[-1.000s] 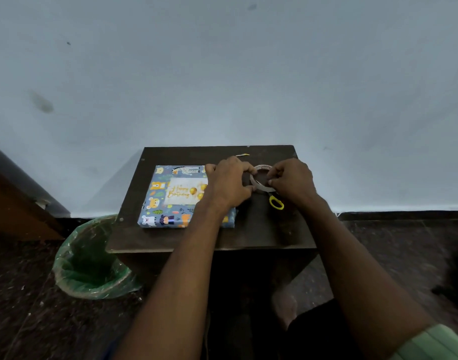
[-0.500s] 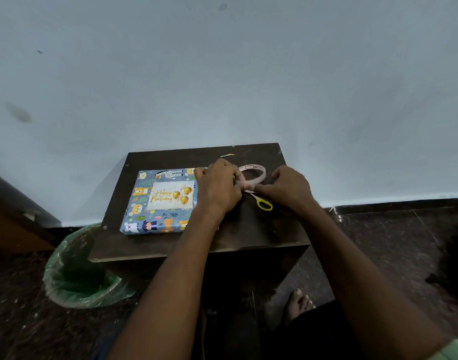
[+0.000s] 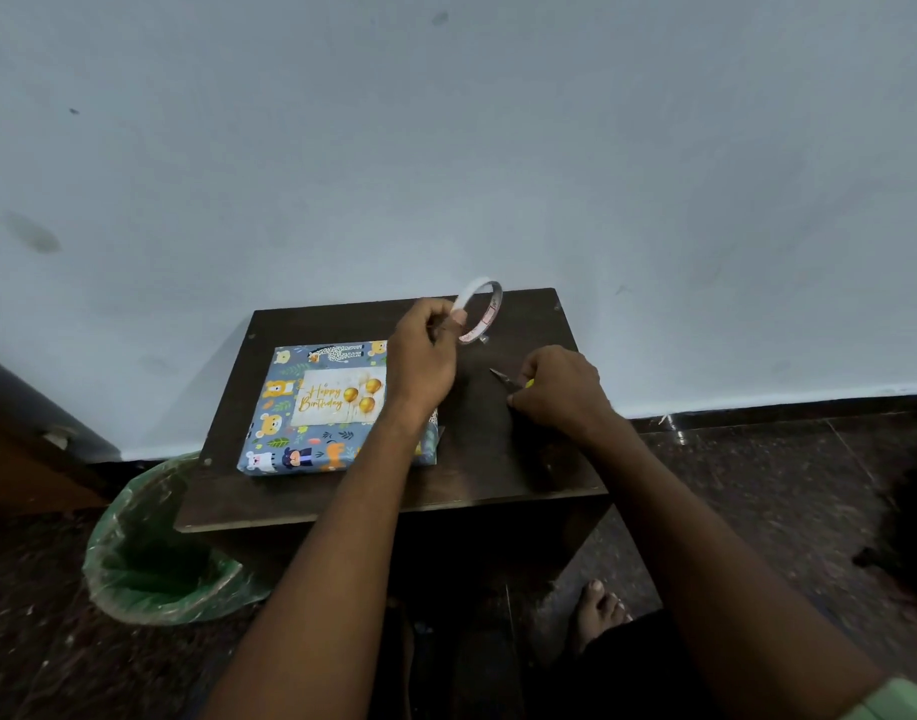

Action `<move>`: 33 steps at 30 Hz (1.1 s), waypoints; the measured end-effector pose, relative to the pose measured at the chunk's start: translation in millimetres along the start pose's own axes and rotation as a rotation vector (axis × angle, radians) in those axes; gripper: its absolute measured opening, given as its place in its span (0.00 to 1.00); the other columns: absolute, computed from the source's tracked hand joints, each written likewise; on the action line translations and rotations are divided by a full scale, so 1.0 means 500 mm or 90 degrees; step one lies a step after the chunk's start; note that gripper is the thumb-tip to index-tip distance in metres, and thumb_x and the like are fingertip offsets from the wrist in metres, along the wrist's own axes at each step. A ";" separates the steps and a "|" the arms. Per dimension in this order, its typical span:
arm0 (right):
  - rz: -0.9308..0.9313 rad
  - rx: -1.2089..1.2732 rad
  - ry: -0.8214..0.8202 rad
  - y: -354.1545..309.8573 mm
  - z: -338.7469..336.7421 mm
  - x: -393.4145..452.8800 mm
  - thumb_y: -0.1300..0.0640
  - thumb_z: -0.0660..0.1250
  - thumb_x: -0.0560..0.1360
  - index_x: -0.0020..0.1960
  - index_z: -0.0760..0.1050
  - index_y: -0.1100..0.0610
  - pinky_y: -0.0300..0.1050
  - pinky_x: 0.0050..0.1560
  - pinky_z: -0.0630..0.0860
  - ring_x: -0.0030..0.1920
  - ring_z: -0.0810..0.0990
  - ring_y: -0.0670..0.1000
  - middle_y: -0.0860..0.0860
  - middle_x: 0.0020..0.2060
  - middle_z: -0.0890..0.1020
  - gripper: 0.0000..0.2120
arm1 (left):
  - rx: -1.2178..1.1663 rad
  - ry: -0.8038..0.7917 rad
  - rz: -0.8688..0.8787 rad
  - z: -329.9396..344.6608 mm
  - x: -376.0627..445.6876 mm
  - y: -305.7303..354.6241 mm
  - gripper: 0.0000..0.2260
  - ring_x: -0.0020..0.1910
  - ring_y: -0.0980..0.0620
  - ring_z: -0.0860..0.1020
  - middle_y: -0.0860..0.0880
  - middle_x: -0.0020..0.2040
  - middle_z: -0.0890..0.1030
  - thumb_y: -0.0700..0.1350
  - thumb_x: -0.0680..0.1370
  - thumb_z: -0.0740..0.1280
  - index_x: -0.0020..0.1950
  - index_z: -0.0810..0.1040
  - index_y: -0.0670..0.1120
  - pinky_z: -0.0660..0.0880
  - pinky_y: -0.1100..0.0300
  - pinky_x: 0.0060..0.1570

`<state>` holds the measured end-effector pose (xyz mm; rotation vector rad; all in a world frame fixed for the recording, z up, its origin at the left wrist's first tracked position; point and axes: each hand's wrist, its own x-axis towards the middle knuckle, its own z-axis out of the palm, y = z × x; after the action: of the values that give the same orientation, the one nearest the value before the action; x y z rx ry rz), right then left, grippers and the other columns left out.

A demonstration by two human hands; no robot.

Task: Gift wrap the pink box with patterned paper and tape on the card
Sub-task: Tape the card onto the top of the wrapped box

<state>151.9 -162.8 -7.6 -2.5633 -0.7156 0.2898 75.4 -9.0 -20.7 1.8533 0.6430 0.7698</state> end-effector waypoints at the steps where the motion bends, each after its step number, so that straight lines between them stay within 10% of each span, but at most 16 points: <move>1: 0.008 0.009 0.004 0.000 -0.001 0.000 0.59 0.73 0.70 0.43 0.82 0.58 0.44 0.45 0.72 0.49 0.82 0.58 0.54 0.44 0.85 0.04 | -0.049 0.005 -0.024 -0.001 0.002 -0.002 0.06 0.50 0.50 0.85 0.49 0.50 0.87 0.46 0.86 0.67 0.54 0.82 0.44 0.78 0.55 0.52; 7: 0.142 0.300 -0.047 -0.006 -0.031 0.008 0.63 0.64 0.74 0.41 0.83 0.63 0.52 0.43 0.86 0.35 0.87 0.58 0.55 0.32 0.86 0.09 | -0.125 -0.018 -0.047 -0.014 0.002 0.003 0.09 0.47 0.50 0.88 0.50 0.50 0.88 0.47 0.88 0.62 0.57 0.79 0.43 0.81 0.39 0.60; 14: 0.250 0.795 -0.056 -0.026 -0.052 0.015 0.63 0.71 0.78 0.48 0.79 0.59 0.44 0.35 0.83 0.35 0.83 0.52 0.54 0.36 0.81 0.01 | -0.110 -0.020 -0.032 -0.025 0.003 0.007 0.09 0.44 0.52 0.88 0.49 0.47 0.89 0.48 0.88 0.61 0.56 0.78 0.45 0.82 0.47 0.51; 21: 0.207 0.875 -0.143 -0.049 -0.011 0.012 0.61 0.79 0.72 0.49 0.82 0.59 0.38 0.34 0.73 0.31 0.75 0.45 0.49 0.33 0.80 0.09 | -0.140 0.017 -0.095 -0.020 0.009 0.013 0.13 0.44 0.46 0.88 0.49 0.46 0.89 0.49 0.89 0.60 0.60 0.78 0.42 0.81 0.53 0.43; 33: 0.185 0.808 0.173 -0.071 0.037 0.000 0.63 0.79 0.72 0.48 0.84 0.64 0.38 0.28 0.71 0.28 0.77 0.44 0.54 0.34 0.82 0.07 | -0.261 0.004 -0.110 -0.011 -0.006 0.031 0.13 0.47 0.47 0.88 0.44 0.48 0.89 0.48 0.87 0.66 0.61 0.79 0.38 0.84 0.58 0.44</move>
<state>130.6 -128.6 -6.7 -1.4135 0.0262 0.3277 70.8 -13.8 -5.4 1.4038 0.5894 0.7308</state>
